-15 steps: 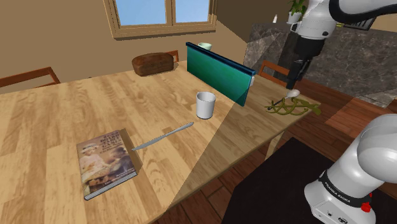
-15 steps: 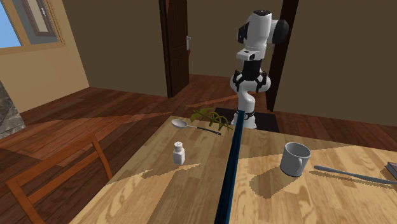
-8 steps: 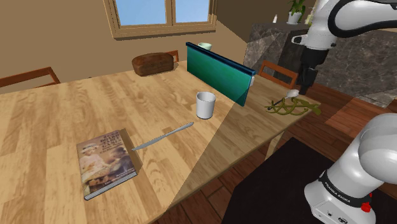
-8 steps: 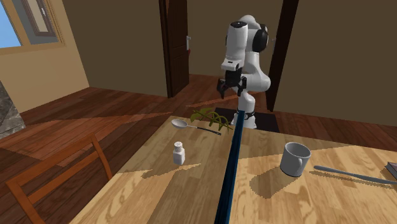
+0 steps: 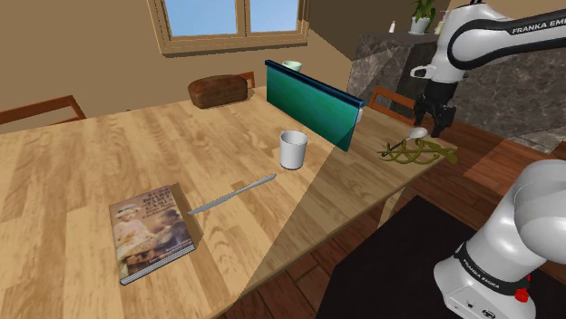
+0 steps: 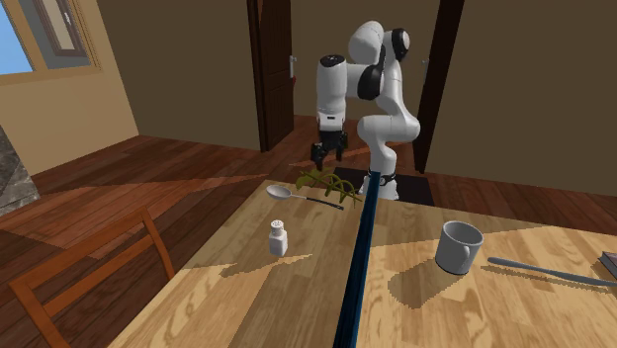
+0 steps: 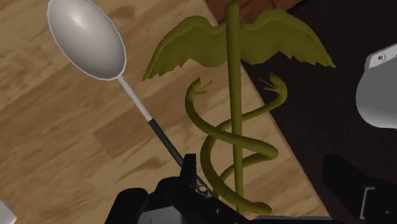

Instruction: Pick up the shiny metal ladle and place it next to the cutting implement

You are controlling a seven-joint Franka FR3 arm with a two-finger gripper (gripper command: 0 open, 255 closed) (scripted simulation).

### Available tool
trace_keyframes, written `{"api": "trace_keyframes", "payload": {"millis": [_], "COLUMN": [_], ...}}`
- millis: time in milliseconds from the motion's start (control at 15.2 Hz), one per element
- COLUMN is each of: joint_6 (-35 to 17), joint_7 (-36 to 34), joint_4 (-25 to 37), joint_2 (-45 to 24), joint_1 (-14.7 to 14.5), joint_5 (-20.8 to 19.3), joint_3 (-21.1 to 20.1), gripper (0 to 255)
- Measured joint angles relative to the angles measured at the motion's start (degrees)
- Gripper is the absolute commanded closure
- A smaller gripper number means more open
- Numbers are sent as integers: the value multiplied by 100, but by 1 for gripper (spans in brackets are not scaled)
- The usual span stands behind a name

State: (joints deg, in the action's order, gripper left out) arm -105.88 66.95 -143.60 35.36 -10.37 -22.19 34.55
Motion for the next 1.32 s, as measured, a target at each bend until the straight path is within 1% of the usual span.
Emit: {"api": "trace_keyframes", "payload": {"millis": [198,330,462,528,594,660,726,1056,1320], "joint_6": [-363,-570,-846,-1013,-1089,-1193,-1295,-1756,-1880], "joint_7": [1188,1977,2867,3371,3794,4039,4181,4446,4502], "joint_4": [333,551,824,992,1133,1171,1170,948,880], "joint_2": [-674,-1109,-1696,-2076,-2352,-2535,-2669,-2996,-3077], "joint_1": [-402,-699,-1045,-1243,-1387,-1458,-1500,-1542,-1544], "joint_5": [-41,32,235,423,595,709,796,1005,1064], "joint_3": [650,1037,1515,1786,1952,2051,2113,2267,2299], "gripper": [0,0,0,0,0,0,0,0,0]}}
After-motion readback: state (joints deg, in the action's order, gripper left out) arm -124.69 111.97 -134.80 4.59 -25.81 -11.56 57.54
